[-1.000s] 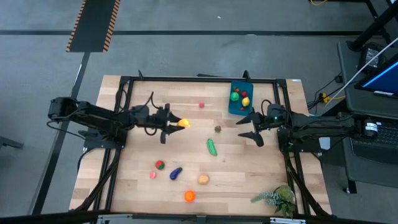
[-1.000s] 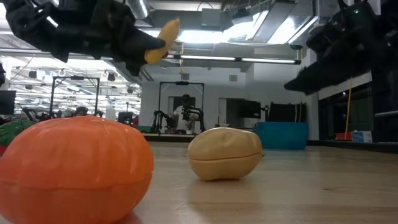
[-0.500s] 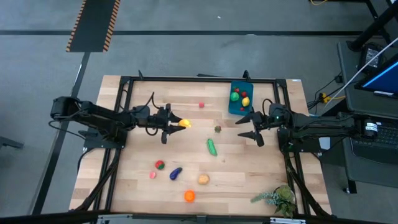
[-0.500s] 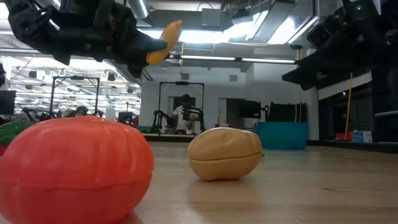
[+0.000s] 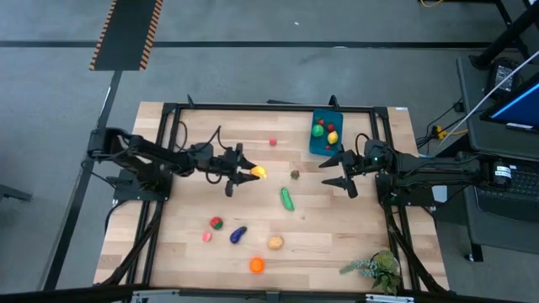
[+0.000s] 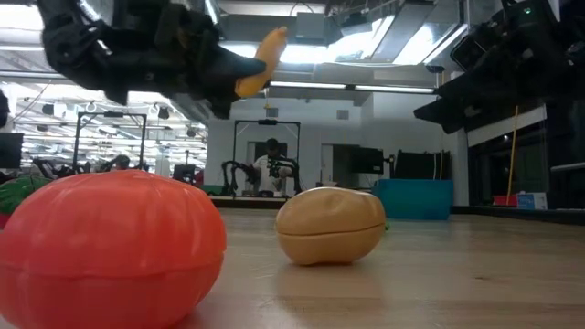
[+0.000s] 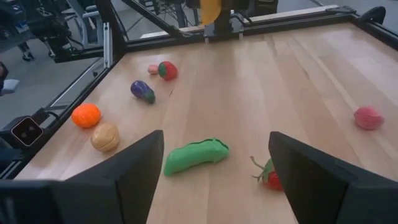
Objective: Pick and placing Produce into tupperware
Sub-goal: Put the yellow banana into the blue bin
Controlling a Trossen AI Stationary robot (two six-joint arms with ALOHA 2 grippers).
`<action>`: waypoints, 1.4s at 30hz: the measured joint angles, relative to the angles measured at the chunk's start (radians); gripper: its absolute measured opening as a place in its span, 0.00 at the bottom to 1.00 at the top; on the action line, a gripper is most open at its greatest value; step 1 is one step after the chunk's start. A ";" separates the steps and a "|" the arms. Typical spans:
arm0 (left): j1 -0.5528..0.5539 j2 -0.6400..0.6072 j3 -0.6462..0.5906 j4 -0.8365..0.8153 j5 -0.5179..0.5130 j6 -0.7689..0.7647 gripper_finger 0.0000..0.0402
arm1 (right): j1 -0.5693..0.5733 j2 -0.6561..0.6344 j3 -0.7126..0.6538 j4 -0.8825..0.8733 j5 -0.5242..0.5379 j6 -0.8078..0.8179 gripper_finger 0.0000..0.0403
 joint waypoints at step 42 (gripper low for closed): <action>0.040 0.432 0.494 -0.015 0.112 0.046 0.32 | 0.036 0.475 0.060 0.736 -0.007 -0.108 0.73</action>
